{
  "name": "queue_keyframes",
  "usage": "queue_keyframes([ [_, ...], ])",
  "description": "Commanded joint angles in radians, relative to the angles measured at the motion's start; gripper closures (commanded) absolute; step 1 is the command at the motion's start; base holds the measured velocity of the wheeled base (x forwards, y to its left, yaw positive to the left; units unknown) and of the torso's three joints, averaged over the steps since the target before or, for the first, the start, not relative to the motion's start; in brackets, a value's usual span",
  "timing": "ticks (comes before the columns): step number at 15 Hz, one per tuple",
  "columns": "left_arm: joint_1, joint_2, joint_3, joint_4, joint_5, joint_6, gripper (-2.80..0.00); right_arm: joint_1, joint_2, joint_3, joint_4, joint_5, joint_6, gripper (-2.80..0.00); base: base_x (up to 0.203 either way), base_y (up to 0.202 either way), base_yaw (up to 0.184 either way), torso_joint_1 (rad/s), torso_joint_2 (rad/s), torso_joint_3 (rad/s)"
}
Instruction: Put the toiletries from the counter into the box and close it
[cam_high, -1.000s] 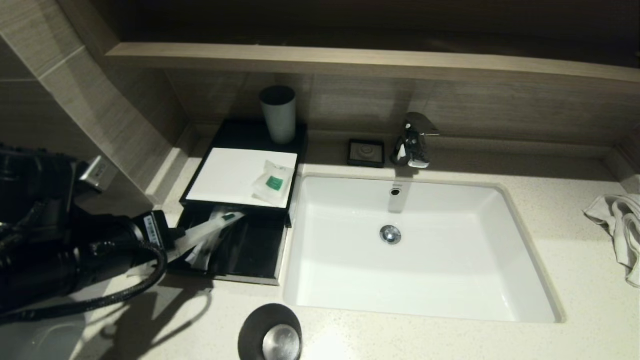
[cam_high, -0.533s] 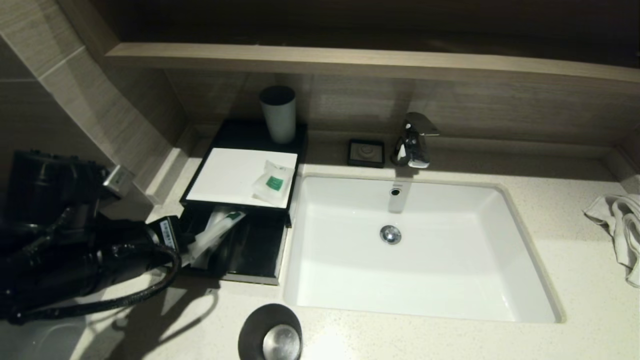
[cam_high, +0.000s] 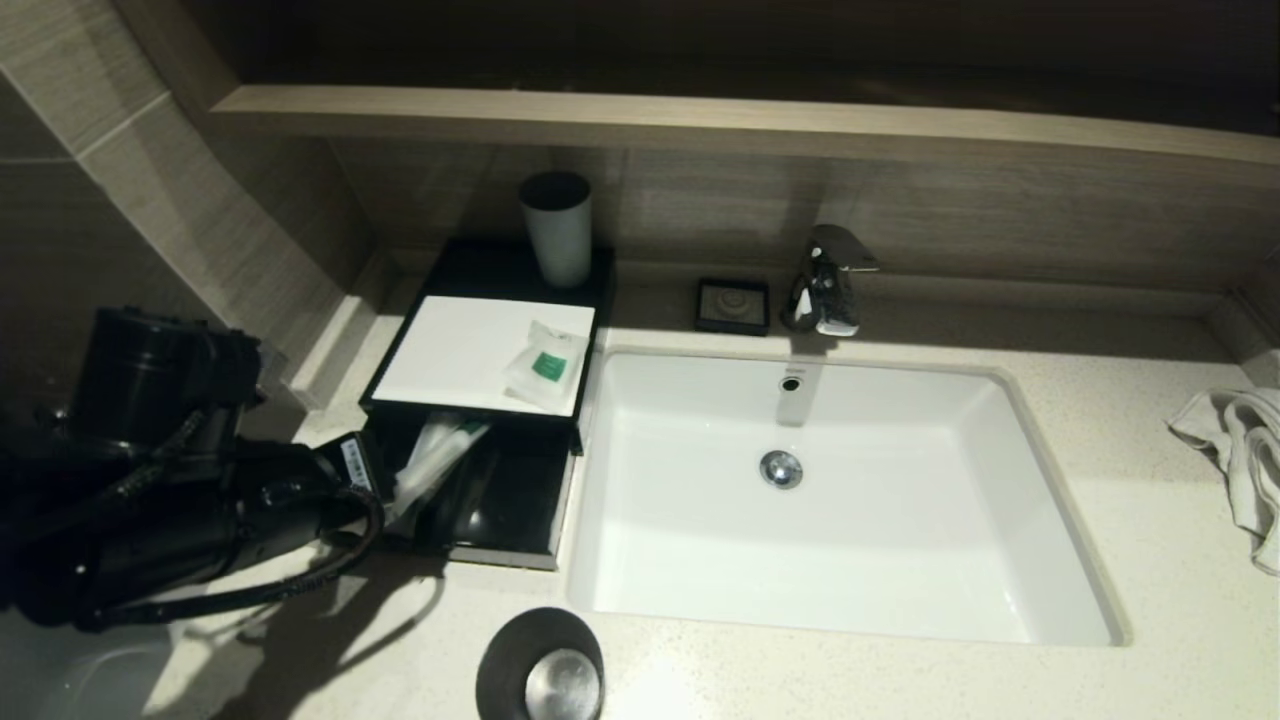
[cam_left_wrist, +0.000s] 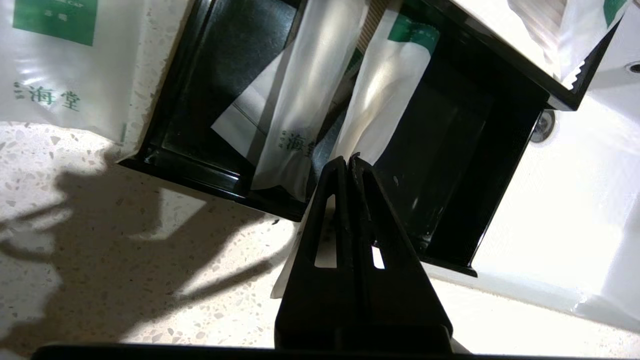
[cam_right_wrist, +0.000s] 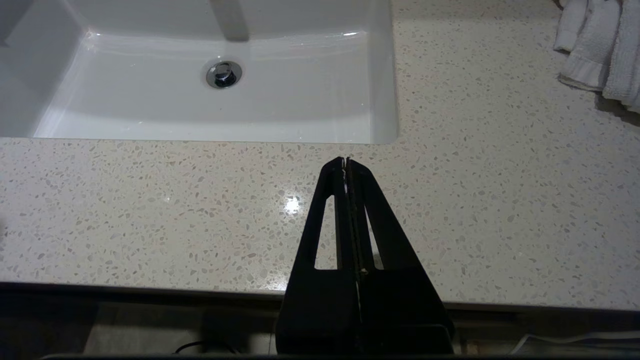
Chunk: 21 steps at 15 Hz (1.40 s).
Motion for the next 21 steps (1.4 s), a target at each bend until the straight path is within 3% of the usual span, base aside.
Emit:
queue_keyframes([
  [1, -0.038, 0.01, -0.003, -0.002, 0.022, -0.018, 0.0, 0.0, 0.002, 0.0, 0.0, 0.0, 0.0, 0.0, 0.0, 0.0, 0.0, 0.0, 0.0, 0.0],
  [4, -0.063, 0.041, -0.008, -0.002, 0.056, -0.042, 0.0, 0.0, 0.002, 0.0, 0.0, 0.0, 0.0, 0.0, 0.0, 0.0, 0.0, 0.0, 0.0, 0.0],
  [21, -0.064, 0.168, -0.008, -0.123, 0.074, -0.049, 0.0, 0.0, 0.002, 0.0, 0.0, 0.0, 0.0, 0.0, 0.0, 0.0, 0.0, 0.0, 0.0, 0.0],
])
